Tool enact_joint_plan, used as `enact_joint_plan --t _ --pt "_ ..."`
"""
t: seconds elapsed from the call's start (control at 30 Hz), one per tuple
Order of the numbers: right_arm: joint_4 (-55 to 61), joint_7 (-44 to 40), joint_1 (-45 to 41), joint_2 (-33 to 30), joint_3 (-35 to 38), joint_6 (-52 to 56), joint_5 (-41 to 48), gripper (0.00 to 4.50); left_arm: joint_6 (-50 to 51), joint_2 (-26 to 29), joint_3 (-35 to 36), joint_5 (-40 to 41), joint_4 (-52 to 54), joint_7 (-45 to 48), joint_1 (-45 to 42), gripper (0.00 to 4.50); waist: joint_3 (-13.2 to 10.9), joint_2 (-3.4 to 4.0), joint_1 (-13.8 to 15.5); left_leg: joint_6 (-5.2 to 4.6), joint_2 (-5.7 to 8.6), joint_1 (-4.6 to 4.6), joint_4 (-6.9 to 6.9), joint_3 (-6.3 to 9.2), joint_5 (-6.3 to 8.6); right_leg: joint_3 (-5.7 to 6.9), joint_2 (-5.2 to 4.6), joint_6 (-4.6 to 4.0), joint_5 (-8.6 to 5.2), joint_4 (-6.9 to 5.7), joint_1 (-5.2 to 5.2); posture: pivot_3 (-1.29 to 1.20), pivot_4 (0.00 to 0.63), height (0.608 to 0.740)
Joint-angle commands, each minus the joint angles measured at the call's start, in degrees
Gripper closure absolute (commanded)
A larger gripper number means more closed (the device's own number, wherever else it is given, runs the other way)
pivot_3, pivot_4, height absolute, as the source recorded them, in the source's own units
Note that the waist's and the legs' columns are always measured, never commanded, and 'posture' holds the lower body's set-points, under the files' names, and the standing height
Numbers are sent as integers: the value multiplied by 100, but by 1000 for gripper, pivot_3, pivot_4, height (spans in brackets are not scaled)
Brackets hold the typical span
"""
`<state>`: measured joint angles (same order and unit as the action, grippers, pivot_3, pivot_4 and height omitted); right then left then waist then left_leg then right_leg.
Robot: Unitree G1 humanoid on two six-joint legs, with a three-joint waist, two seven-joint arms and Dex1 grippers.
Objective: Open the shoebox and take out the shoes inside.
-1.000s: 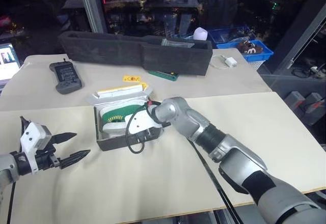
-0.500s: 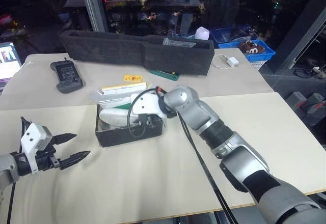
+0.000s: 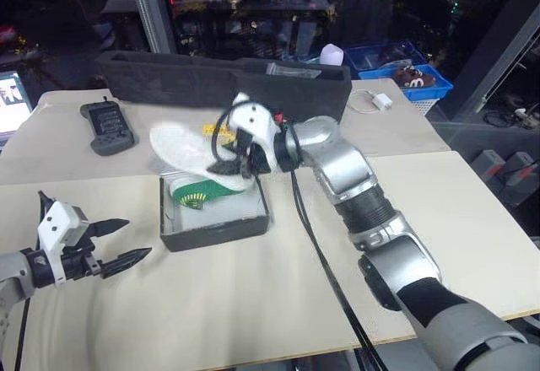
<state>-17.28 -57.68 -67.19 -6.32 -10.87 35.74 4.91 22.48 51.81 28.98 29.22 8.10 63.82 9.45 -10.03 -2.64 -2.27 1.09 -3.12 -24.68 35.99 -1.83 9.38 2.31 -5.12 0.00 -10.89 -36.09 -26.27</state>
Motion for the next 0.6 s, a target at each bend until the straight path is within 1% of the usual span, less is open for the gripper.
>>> enact_joint_plan --t 0.03,0.17,0.2,0.23,0.3,0.37,0.4,0.47,0.6 --pt "427 458 -400 -293 1202 617 812 2802 -82 97 42 -8 -8 40 -60 0 0 1 30 0 0 -1 0 0 0 0 -1 0 0 1 1 0 150 738" --pt "1241 561 69 -1130 1418 889 942 2802 -89 107 -2 -21 -77 48 -137 0 0 1 162 1 7 -4 0 0 1 2 -9 2 -2 14 6 0 150 738" --pt "1395 598 162 -1258 1427 946 985 2802 -94 109 -7 -21 -88 54 -142 0 0 1 169 1 9 -4 -1 -1 1 2 -12 1 -4 18 7 0 150 738" --pt "1612 667 338 -1502 1463 966 938 2802 -103 106 -35 -26 -106 54 -161 0 0 0 164 2 10 -6 -1 -2 1 2 -14 -3 -8 21 7 0 150 738" --pt "1969 828 747 -2042 1243 692 506 2802 -126 107 -90 -37 -148 64 -196 0 -1 2 158 2 10 -8 0 -4 1 0 -14 -6 -9 21 4 0 150 738" --pt "2042 1354 1417 -2928 224 -354 -1005 2802 -113 106 -168 -32 -166 73 -271 0 -6 10 160 1 10 -8 0 -4 1 0 -13 -5 -9 19 3 0 150 738" --pt "2024 1596 1667 -3207 -114 -745 -1505 2802 -99 105 -203 -28 -173 72 -313 0 -5 9 179 2 10 -8 -1 -4 1 0 -13 -5 -10 18 2 0 150 738" --pt "1921 2086 1975 -3345 -328 -1184 -1930 2802 -97 111 -270 -29 -208 85 -390 0 -6 10 164 2 11 -6 -1 -5 2 1 -14 -19 -25 19 2 0 150 738" --pt "1465 3241 2425 -3542 -720 -2126 -3048 2802 -122 134 -366 -36 -277 114 -492 0 -11 17 25 0 12 -5 0 -14 0 -17 -8 -1 -11 4 -7 0 150 738"
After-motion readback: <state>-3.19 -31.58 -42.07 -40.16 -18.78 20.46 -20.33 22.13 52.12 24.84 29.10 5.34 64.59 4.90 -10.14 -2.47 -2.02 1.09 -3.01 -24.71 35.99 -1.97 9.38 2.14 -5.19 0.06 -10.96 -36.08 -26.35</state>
